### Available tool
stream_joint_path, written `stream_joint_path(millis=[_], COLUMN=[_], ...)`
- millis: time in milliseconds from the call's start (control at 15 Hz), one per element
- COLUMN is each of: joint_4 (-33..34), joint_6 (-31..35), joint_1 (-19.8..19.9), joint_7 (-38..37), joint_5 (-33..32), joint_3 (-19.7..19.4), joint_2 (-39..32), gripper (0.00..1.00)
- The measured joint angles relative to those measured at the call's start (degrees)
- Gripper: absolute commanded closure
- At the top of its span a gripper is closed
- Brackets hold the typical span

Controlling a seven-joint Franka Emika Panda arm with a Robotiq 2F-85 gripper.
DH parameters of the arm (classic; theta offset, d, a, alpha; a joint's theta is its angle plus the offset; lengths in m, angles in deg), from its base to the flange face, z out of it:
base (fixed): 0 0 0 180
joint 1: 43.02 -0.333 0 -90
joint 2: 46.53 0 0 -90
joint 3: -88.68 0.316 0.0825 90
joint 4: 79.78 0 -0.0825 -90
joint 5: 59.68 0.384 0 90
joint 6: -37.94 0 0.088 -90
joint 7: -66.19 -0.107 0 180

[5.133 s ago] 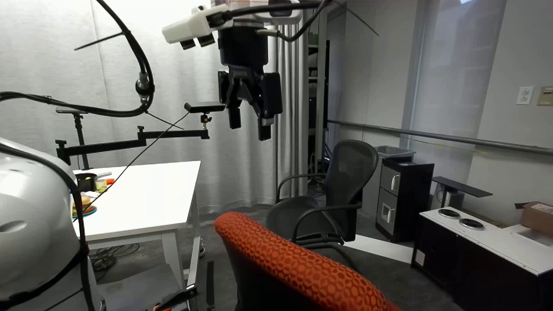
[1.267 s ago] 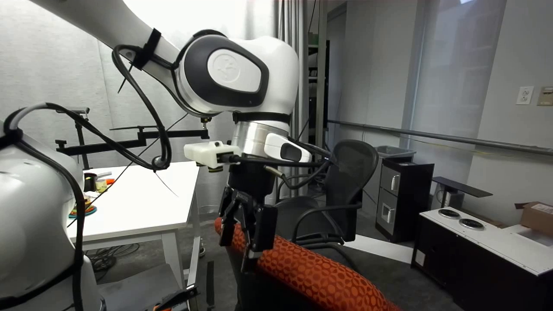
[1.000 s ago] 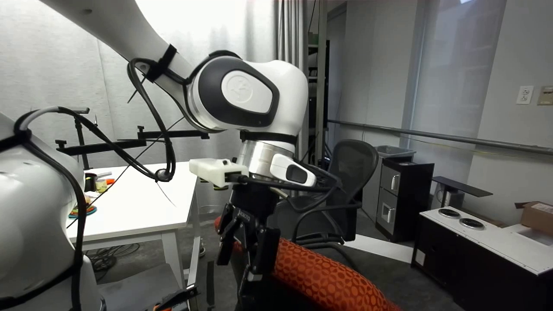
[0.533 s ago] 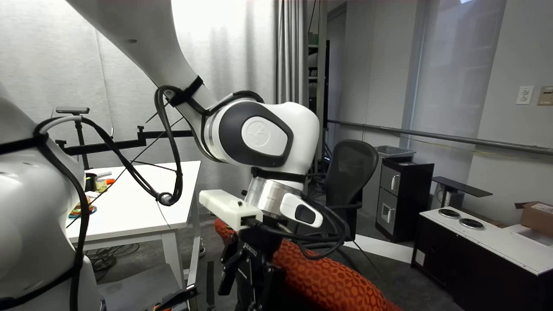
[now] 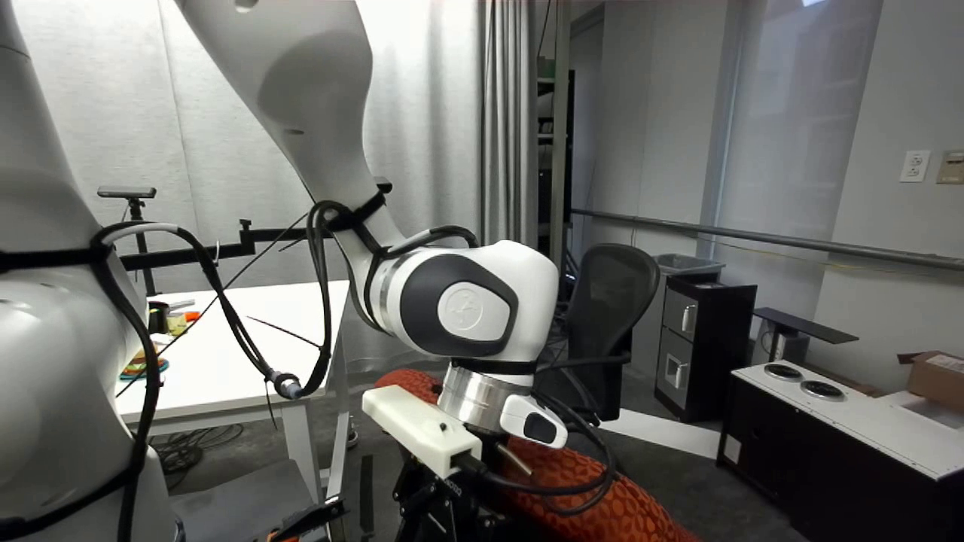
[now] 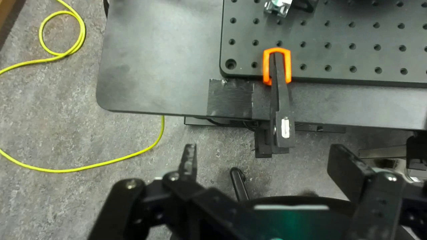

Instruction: Push the chair forward

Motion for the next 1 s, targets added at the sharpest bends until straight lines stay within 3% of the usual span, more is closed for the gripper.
stream_joint_path(millis=[467,1000], joint_4=[3.3,12.3], joint_6=[2.0,2.2], joint_1=[0.1,-0.3], joint_7=[6.4,10.4], joint_5=[-1.8,-2.6], joint_3=[-0.3,0.8], joint_2=[-3.4,-10.1], gripper=[0.0,0.0])
